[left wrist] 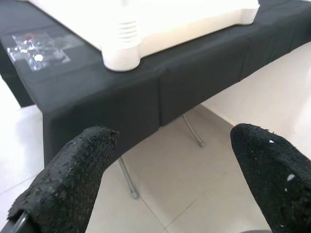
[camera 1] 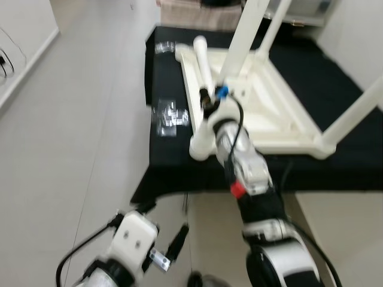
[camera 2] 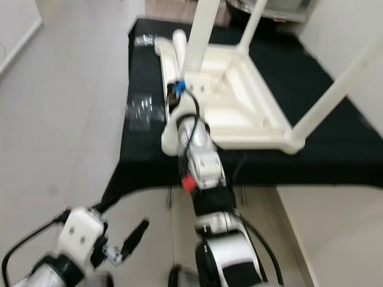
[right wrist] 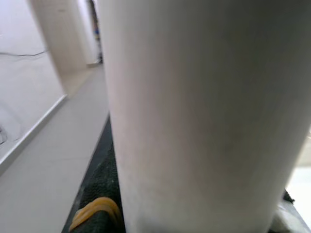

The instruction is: Building children table

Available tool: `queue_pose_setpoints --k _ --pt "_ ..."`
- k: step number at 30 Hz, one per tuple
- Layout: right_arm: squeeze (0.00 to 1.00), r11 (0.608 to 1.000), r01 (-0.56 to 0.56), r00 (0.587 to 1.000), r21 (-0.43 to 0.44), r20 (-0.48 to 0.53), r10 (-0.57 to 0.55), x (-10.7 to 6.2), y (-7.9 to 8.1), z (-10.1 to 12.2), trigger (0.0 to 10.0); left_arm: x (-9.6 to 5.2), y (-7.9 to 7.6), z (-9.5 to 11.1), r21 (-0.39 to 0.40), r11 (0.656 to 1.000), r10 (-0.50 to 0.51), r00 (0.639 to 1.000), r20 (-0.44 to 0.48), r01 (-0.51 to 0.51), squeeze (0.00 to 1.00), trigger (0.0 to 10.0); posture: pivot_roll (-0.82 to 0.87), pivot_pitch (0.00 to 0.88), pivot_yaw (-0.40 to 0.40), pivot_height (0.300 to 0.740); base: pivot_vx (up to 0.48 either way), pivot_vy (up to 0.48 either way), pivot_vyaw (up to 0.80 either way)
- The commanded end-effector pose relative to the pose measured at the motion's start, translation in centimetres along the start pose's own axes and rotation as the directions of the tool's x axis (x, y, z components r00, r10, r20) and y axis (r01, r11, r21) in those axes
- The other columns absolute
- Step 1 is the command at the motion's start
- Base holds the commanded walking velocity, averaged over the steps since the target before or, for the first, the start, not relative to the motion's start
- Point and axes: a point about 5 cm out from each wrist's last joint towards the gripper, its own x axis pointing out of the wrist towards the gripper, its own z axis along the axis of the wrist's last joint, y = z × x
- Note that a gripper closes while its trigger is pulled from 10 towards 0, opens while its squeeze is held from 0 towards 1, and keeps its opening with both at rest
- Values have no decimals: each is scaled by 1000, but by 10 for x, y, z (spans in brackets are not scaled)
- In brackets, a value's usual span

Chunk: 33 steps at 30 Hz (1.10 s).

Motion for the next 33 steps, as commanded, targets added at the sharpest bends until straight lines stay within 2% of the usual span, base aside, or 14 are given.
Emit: queue_pose_setpoints --k 1,2,3,4,7,8,9,11,13,16,18,24,28,33 --pt "0 993 116 978 -33 -169 -120 -3 -25 -41 10000 -1 -3 -3 -15 1000 -7 1000 -15 7 0 10000 135 206 -145 740 0 0 0" --pt "0 982 185 967 -42 -171 -189 -3 -28 -44 10000 -1 -3 -3 -15 1000 -7 1000 -14 6 0 10000 134 205 -144 740 0 0 0" --pt "0 982 185 967 -42 -171 -189 -3 -28 -44 10000 -1 -3 -3 -15 1000 -7 1000 -14 6 0 10000 134 205 -144 740 0 0 0" --pt "0 962 269 946 -46 -173 -273 -5 -31 -46 10000 -1 -2 -3 -15 1000 -7 1000 -14 7 0 10000 135 207 -144 740 0 0 0" --pt "0 937 346 921 -45 -172 -349 -7 -33 -46 10000 -1 -2 -3 -15 1000 -8 1000 -13 8 0 10000 133 207 -143 740 0 0 0" --pt "0 910 409 898 -64 -150 -414 -10 -32 -45 10000 -1 -2 -3 -16 1000 -9 1000 -13 8 0 10000 137 206 -143 740 0 0 0" --pt "0 910 409 898 -64 -150 -414 -10 -32 -45 10000 -1 -2 -3 -16 1000 -9 1000 -13 8 0 10000 137 206 -143 740 0 0 0" --pt "0 869 486 860 -94 -126 -494 -17 -23 -46 10000 -1 -2 -3 -16 1000 -8 1000 -12 8 0 10000 138 206 -144 740 0 0 0" --pt "0 869 486 860 -94 -126 -494 -17 -23 -46 10000 -1 -2 -3 -16 1000 -8 1000 -12 8 0 10000 138 206 -144 740 0 0 0" --pt "0 843 522 837 -128 -114 -535 -24 2 -50 10000 0 -2 -4 -18 1000 -5 1000 -12 5 0 10000 143 195 -148 740 0 0 0" --pt "0 840 527 832 -130 -122 -541 -26 7 -51 10000 0 -3 -4 -18 1000 -5 1000 -13 5 0 10000 143 194 -149 740 0 0 0" --pt "0 847 530 832 -53 -160 -531 -24 26 -46 10000 0 -3 -5 -20 1000 -4 1000 -13 3 0 10000 147 191 -153 740 0 0 0" --pt "0 854 520 851 28 -108 -514 -16 32 -21 10000 2 -2 -5 -23 1000 0 1000 -13 0 0 10000 138 205 -147 740 0 0 0" --pt "0 862 502 864 72 -13 -503 -11 31 5 10000 5 -1 -6 -24 1000 2 1000 -14 -3 0 10000 133 192 -144 740 0 0 0"
